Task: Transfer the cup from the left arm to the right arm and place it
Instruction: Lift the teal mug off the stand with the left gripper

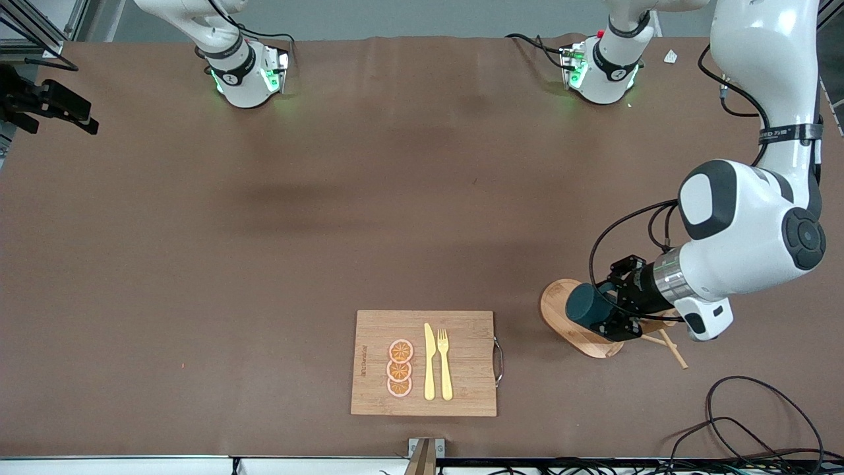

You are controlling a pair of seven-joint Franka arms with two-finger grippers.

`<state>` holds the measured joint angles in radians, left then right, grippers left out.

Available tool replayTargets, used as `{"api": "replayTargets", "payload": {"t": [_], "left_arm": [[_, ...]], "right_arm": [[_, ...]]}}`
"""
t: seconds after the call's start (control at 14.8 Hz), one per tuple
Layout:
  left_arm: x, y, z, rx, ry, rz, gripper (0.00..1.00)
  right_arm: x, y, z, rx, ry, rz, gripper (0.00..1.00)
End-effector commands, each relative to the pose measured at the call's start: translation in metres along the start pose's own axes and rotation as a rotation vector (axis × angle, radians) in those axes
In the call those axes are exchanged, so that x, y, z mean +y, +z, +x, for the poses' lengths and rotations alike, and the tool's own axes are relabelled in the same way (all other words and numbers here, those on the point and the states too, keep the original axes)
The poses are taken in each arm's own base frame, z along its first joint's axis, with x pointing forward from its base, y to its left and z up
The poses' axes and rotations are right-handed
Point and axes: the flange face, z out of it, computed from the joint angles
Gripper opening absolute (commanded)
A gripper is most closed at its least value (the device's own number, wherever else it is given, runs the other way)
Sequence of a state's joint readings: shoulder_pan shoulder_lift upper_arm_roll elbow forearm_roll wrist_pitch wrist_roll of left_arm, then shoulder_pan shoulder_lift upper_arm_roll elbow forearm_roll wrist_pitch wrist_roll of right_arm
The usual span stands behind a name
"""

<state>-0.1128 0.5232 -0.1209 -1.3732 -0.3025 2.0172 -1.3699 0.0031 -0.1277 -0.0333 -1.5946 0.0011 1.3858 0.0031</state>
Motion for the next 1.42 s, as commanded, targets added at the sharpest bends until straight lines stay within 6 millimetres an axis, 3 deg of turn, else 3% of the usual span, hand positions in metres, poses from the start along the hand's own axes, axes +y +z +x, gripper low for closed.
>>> {"api": "replayTargets", "payload": {"t": [0.0, 0.27, 0.4, 0.74, 0.94, 1.28, 1.35], "left_arm": [[-0.003, -0.02, -0.041, -0.022, -0.008, -0.01, 0.32], [-0.011, -0.019, -0.127, 0.05, 0.058, 0.007, 0.32], [-0.021, -0.004, -0.184, 0.129, 0.144, 0.022, 0.32], [-0.057, 0.033, -0.31, 0.307, 0.384, -0.005, 0.33], [-0.083, 0.055, -0.363, 0.422, 0.534, -0.02, 0.34], [-0.123, 0.135, -0.433, 0.627, 0.721, -0.151, 0.35], [-0.129, 0.154, -0.439, 0.665, 0.769, -0.169, 0.35]], "right_arm": [[0.0, -0.001, -0.006, 0.003, 0.016, 0.017, 1.0], [-0.001, -0.006, -0.006, 0.013, 0.01, 0.016, 1.0], [0.001, -0.011, -0.003, 0.026, 0.011, 0.016, 1.0], [0.005, 0.0, 0.005, 0.001, 0.025, 0.017, 1.0], [0.007, 0.013, 0.016, -0.024, 0.027, 0.016, 1.0], [0.008, 0.021, 0.031, -0.002, 0.02, 0.017, 1.0], [0.009, 0.025, 0.035, 0.003, 0.022, 0.015, 1.0]]}}
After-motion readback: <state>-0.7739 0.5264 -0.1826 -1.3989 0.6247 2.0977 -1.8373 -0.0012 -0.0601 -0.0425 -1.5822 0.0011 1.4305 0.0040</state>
